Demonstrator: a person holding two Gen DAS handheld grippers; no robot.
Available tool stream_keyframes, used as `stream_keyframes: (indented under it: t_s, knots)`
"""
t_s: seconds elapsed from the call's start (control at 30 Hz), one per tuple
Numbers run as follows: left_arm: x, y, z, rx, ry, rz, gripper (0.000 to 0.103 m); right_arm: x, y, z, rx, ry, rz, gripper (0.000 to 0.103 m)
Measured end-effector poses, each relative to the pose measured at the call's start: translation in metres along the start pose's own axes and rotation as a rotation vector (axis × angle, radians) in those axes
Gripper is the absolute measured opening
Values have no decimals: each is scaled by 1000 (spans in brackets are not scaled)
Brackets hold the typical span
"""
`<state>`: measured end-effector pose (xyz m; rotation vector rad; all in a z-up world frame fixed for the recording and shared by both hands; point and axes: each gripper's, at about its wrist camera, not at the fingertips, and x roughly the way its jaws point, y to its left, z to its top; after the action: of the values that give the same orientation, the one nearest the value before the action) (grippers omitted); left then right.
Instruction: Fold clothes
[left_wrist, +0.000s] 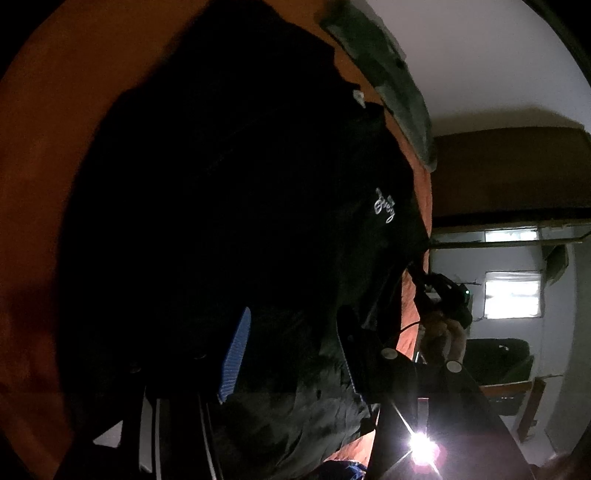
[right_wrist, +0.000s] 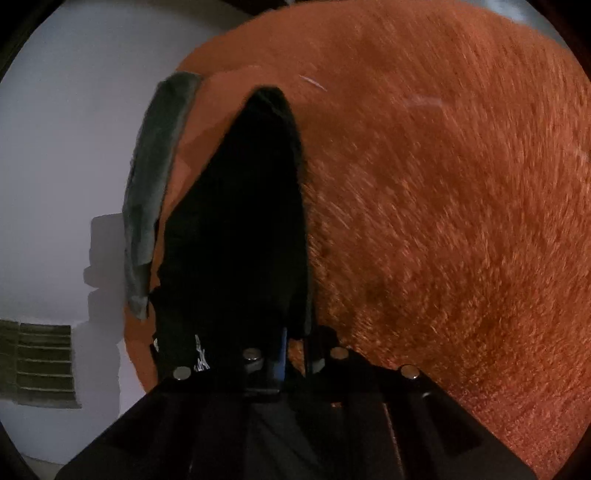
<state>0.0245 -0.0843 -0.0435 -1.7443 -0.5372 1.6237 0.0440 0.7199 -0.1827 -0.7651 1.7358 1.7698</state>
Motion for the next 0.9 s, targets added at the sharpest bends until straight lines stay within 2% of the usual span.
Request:
stream_keyframes:
  t_s: [0.1,0.13,0.23,0.4,0.47,0.53,0.57,0.67,0.73,0.77,0.8,0.9]
  knots:
    - [1,8,-2,-17,11,-9,50,-4,-12,6,68,30,67,25]
    - [1,10,-2,-21,16,-11,50,-6,-12,8,65,21,69,33]
    - [1,12,-4,-21,24,-17,50,-17,-11,16,48,-13,56,47]
    - [-7,9,-4,8,14,-22,51,-41,-6,43,14,-90,-15,48]
    - [-10,9,-3,16,6,-20,51,-51,4,65,-83,-118,-23,48]
    - [-13,10,-2,19,-1,-16,51,-44,23,82,-208,-92,-10,47]
    - [-13,11,-1,19,-2,-15,51,-37,40,92,-315,-81,-34,47]
    - [-9,15,1,6,4,-8,51,-26,72,106,-565,-92,-159,44]
    - [-4,16,1,-1,14,-10,51,-23,75,113,-619,-78,-218,23]
    - [-1,17,1,-4,19,-11,51,-23,76,114,-634,-78,-240,16]
    - [0,17,0,-4,24,-12,51,-22,76,115,-650,-78,-262,3]
    - [1,16,-3,2,39,-16,51,-34,83,99,-699,-117,-261,3]
